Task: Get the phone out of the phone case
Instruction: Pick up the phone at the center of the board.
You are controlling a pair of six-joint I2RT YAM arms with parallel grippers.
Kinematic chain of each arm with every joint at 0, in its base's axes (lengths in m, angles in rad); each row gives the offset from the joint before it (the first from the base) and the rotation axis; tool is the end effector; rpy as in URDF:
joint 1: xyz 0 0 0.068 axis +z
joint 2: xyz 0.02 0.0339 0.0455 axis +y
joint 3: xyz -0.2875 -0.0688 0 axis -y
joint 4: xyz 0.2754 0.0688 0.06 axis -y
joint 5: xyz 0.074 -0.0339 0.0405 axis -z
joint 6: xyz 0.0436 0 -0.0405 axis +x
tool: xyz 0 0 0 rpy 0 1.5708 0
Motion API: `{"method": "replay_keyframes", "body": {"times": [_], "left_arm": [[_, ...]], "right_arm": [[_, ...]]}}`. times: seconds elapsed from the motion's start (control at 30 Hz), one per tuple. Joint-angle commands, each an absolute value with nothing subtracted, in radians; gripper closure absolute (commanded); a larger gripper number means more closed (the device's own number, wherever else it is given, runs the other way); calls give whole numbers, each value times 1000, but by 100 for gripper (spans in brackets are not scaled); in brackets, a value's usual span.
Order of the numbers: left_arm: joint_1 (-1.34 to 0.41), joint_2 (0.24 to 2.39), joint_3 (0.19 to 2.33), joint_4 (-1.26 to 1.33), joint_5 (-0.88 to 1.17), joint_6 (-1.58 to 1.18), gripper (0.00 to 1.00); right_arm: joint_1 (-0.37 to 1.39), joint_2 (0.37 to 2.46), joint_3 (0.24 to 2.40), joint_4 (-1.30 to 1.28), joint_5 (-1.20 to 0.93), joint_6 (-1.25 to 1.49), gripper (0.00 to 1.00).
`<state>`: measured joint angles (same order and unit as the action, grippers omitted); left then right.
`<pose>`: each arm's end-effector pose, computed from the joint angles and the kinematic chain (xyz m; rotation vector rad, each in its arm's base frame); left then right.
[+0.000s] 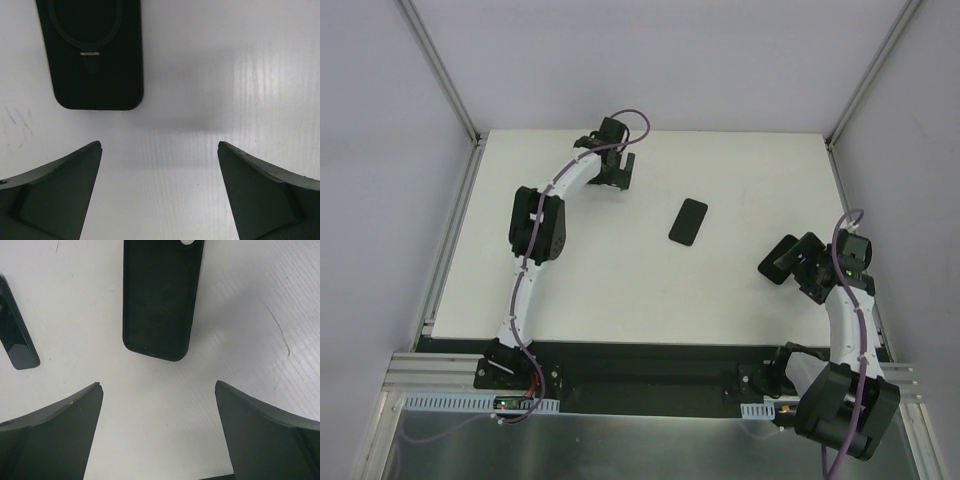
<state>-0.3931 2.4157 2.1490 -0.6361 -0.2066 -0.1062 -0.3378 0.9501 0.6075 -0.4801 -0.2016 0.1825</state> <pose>0.5473 -0.2173 0.1980 0.2626 2.4333 0.0360 0.2027 -0.0619 0.2258 0.5201 2.3208 0.1673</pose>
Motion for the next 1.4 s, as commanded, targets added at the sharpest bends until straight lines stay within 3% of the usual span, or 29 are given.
{"method": "replay_keyframes", "body": {"times": [0.0,0.57,0.97,1.17,1.37], "left_arm": [[-315,2407,2209,-623,-86,-97,1],[-224,2542,2333,-627,64,-100,1],[-224,2606,2431,-663,37,-127,1],[-224,2615,2442,-676,5,-169,10],[-225,2603,2410,-704,-35,-202,32]], "right_arm": [[-321,971,646,-448,-196,178,4],[-229,1000,680,-454,-147,212,4],[-190,1009,693,-457,-123,224,4],[-187,1017,690,-454,-117,224,4],[-186,1028,686,-439,-124,230,4]]}}
